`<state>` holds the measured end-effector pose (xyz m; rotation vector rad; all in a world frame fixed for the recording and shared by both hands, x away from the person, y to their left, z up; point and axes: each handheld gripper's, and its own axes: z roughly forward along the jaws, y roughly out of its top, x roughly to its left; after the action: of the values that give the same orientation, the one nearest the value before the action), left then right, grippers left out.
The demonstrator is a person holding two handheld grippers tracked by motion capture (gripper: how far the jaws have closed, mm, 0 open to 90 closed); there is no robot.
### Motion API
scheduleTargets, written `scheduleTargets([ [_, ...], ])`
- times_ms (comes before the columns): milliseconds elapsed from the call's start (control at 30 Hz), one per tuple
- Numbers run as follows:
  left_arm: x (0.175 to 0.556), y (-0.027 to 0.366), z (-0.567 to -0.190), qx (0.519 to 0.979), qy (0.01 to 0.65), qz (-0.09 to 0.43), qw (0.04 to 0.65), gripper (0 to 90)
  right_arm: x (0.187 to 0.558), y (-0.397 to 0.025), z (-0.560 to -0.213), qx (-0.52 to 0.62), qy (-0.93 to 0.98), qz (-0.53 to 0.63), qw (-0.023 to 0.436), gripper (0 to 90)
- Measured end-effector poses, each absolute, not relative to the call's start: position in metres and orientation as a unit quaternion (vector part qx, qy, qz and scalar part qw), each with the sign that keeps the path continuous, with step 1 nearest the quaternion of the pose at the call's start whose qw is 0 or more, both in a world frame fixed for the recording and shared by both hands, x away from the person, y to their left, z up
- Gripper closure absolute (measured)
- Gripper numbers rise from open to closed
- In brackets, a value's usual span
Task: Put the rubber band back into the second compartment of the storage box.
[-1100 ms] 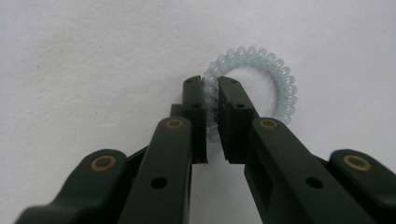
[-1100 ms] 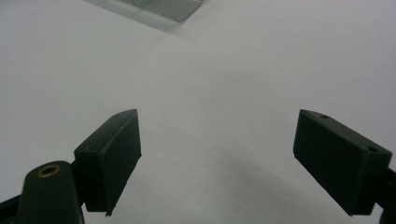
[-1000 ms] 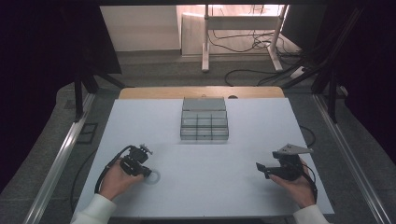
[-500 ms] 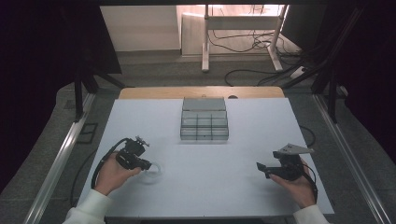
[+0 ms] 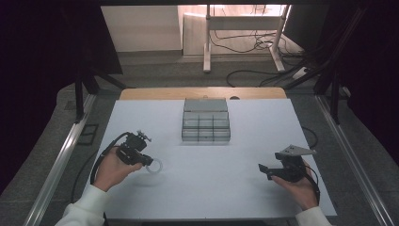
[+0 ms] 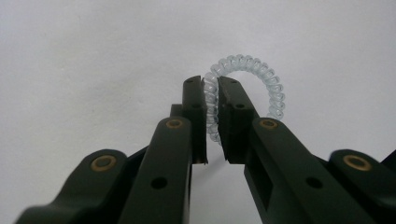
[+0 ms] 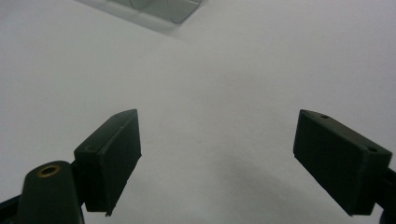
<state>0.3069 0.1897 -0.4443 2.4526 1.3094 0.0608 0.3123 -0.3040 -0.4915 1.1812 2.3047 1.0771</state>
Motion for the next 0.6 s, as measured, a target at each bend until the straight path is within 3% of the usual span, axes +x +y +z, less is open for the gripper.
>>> scheduleTargets([
  [600,0.306,0.193,-0.429,0.866,0.461,0.025,0.194,82.2,0.313,-0.304,-0.492,0.414,0.811,0.378,0.168,15.6],
])
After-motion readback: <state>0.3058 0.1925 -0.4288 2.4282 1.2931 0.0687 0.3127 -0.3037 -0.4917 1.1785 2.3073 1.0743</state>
